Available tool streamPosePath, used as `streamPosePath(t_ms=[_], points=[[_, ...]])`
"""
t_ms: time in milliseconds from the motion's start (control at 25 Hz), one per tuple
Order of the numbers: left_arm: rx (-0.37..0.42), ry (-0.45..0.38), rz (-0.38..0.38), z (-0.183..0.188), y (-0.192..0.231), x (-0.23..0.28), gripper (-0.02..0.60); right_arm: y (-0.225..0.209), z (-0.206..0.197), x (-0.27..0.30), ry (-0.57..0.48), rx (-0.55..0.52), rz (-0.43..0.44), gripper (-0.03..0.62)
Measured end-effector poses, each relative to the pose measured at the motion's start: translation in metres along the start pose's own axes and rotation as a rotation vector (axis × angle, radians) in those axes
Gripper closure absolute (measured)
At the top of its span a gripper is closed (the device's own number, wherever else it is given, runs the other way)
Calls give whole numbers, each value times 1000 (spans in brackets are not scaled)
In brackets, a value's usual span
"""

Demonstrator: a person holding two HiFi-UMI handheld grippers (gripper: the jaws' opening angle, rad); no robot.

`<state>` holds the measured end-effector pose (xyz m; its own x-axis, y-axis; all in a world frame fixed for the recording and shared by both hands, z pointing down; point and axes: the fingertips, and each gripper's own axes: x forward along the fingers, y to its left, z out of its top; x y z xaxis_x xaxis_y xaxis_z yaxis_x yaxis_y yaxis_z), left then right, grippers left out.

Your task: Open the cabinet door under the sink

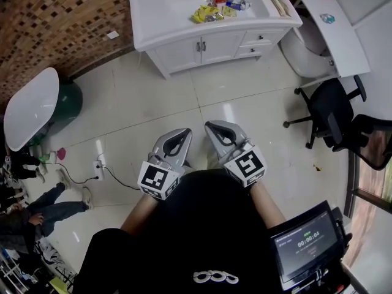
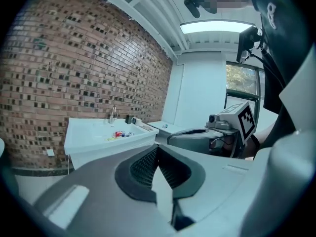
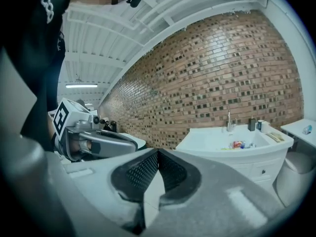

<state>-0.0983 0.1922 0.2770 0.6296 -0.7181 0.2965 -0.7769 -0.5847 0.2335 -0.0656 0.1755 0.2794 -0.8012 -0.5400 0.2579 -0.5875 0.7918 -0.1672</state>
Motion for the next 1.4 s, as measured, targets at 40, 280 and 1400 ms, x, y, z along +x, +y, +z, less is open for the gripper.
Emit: streamPosePath(t_ms=[40, 280, 1400], points=[[4, 2, 6, 6, 3, 15, 565, -19, 3, 2, -2, 5, 1, 602], [-10, 26, 60, 28, 21, 89, 565, -112, 11, 10, 13, 7, -3, 602], [-107, 26, 34, -80, 200, 286, 565, -380, -206, 253, 179, 70, -205, 539]])
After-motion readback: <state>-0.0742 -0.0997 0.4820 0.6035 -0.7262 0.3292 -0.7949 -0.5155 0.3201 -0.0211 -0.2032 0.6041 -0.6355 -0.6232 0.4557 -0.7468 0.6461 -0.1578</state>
